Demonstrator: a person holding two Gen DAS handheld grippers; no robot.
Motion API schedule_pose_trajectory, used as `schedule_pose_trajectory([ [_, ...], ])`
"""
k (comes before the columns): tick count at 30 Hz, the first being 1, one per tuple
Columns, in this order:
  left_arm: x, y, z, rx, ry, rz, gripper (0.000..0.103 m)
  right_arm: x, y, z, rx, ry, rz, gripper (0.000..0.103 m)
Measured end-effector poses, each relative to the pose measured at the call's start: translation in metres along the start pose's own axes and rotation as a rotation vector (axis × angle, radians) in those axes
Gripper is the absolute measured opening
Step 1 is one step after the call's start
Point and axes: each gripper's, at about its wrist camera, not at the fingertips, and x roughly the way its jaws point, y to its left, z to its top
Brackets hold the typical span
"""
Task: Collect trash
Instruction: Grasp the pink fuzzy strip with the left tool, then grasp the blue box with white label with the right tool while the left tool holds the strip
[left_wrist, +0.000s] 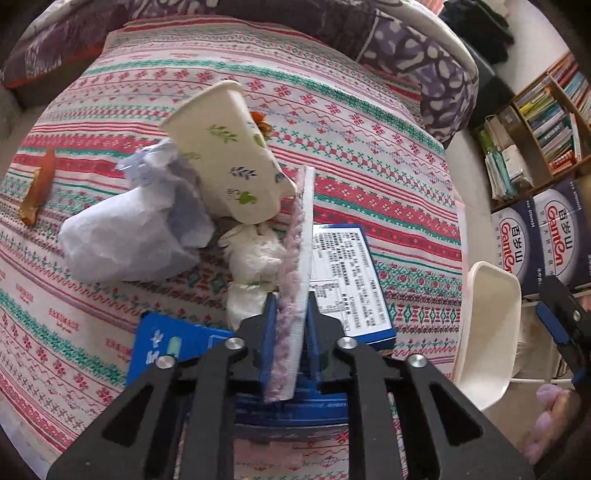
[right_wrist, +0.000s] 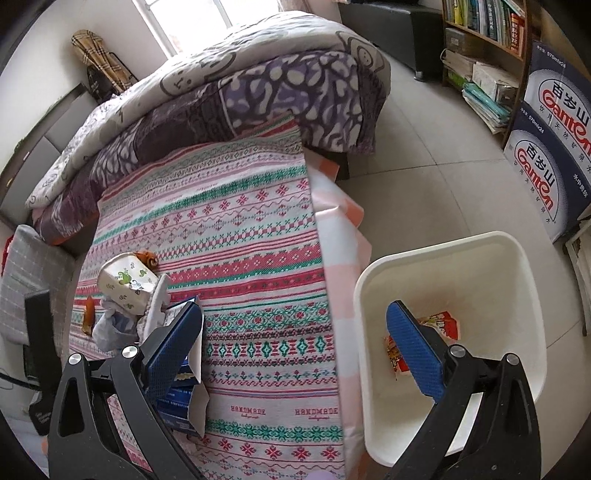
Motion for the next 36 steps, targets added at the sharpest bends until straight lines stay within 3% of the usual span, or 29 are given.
schedule_pose_trajectory([
  [9, -0.045, 0.021, -0.007, -0.014, -0.082, -0.052, 0.012, 0.020, 0.041, -0.014, -0.078, 0.048, 0.016, 0.096],
  [20, -0.118, 0.050, -0.016, -0.081, -0.268, -0.073, 0.012, 0.051, 0.108, -0.044, -0.223, 0.116, 0.012, 0.096],
  [32, -0.121, 0.070, -0.022, -0.100, -0.276, -0.040, 0.012, 0.087, 0.138, -0.066, -0.276, 0.197, -0.013, 0.095],
  [35, -0.119, 0.073, -0.023, -0.102, -0.272, -0.032, 0.012, 0.090, 0.139, -0.066, -0.277, 0.202, 0.002, 0.070],
  [36, -0.118, 0.074, -0.023, -0.104, -0.272, -0.031, 0.012, 0.089, 0.139, -0.065, -0.279, 0.199, 0.008, 0.058],
])
